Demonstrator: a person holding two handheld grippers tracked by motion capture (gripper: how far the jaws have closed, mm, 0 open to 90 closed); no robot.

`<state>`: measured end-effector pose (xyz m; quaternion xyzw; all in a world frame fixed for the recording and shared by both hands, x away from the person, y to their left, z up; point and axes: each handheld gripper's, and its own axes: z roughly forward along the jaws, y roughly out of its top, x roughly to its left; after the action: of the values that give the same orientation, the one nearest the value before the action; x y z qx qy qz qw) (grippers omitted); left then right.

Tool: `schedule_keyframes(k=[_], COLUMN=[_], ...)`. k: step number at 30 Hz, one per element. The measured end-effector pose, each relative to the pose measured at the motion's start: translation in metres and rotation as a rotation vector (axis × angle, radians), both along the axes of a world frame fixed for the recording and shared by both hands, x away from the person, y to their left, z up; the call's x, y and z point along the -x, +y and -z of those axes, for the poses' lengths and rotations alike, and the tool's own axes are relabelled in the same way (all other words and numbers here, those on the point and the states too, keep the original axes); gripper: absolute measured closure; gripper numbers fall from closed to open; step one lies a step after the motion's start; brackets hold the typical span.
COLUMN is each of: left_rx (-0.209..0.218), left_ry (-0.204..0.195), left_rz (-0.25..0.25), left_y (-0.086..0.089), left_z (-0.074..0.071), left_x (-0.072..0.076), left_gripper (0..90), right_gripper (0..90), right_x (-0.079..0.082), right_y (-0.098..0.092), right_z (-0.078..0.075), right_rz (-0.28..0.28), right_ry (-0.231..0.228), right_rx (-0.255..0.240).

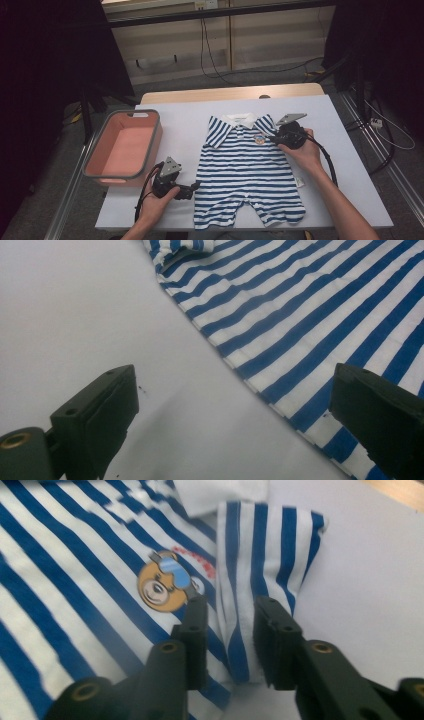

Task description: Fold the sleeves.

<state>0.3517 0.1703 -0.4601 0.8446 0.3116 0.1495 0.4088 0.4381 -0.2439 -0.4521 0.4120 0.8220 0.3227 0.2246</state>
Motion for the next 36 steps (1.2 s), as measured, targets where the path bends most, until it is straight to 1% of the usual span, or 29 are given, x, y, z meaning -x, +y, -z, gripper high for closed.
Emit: schedule_keyframes(k=[1,2,3,4,5,6,7,8,10,19,21,23,25,28,30,32,33,34,36], left_rx=[0.000,0.003,0.003,0.002,0.002,0.000,-0.003,-0.003,-0.002,0.003,0.001,-0.001,-0.001,-0.001,0.001,0.001,0.001,0.001,0.000], left_ry=[-0.001,0.000,0.000,0.000,0.000,0.001,0.001,0.001,-0.001,0.000,0.000,0.000,0.000,0.000,0.000,0.005,0.006,0.007,0.007], left_rz=[0.000,-0.003,-0.004,-0.003,-0.002,-0.001,0.002,0.003,0.004,0.000,0.000,0.001,0.003,0.003,0.002,0.003,0.004,0.006,0.005], left_y=[0.000,0.000,0.000,0.000,0.000,0.000,0.000,0.000,0.000,0.001,0.001,0.000,0.000,0.000,0.001,0.000,0.000,0.000,0.001], left_z=[0.000,0.000,0.000,0.000,0.000,0.000,0.000,0.000,0.000,0.000,0.000,0.000,0.000,0.000,0.000,0.000,0.001,0.001,0.000], left_x=[0.000,0.000,0.000,0.000,0.000,0.000,0.000,0.000,0.000,0.001,0.001,0.000,0.001,0.001,0.000,0.000,0.000,0.000,0.001], left_gripper=[6.0,6.0,6.0,6.0,6.1,6.0,6.1,6.0,6.0,6.0,6.0,6.0,6.0,6.0,6.0,6.1,6.0,6.0,6.0], right_gripper=[63.7,62.7,64.0,69.3,76.9,80.7,87.7,90.0,90.0,90.0,90.0,90.0,90.0,90.0,90.0,86.9,81.5,79.6,80.6], right_x=[-0.001,-0.002,-0.003,-0.003,-0.003,-0.003,-0.003,-0.003,-0.003,0.004,0.006,0.007,0.007,0.007,0.006,0.006,0.006,0.005,0.005], right_y=[0.000,-0.001,-0.001,-0.002,-0.002,-0.003,-0.005,-0.006,-0.009,-0.003,-0.001,0.001,0.004,0.005,0.005,0.006,0.006,0.005,0.005], right_z=[0.004,0.006,0.008,0.007,0.007,0.007,0.007,0.006,0.004,-0.003,-0.004,-0.004,-0.003,0.000,0.001,0.002,0.002,0.004,0.005], right_rz=[0.003,0.004,0.006,0.011,0.022,0.027,0.026,0.023,0.015,-0.035,-0.048,-0.060,-0.050,-0.055,-0.030,-0.024,-0.020,-0.010,-0.002], right_ry=[0.011,0.017,0.014,0.018,0.007,0.005,0.009,0.017,0.020,0.023,0.025,0.028,0.031,0.046,0.042,0.040,0.046,0.049,0.043], right_rx=[0.013,0.020,0.014,0.014,0.030,0.028,0.009,-0.003,-0.026,-0.040,-0.052,-0.047,-0.027,-0.033,-0.019,0.002,0.005,0.009,0.025])
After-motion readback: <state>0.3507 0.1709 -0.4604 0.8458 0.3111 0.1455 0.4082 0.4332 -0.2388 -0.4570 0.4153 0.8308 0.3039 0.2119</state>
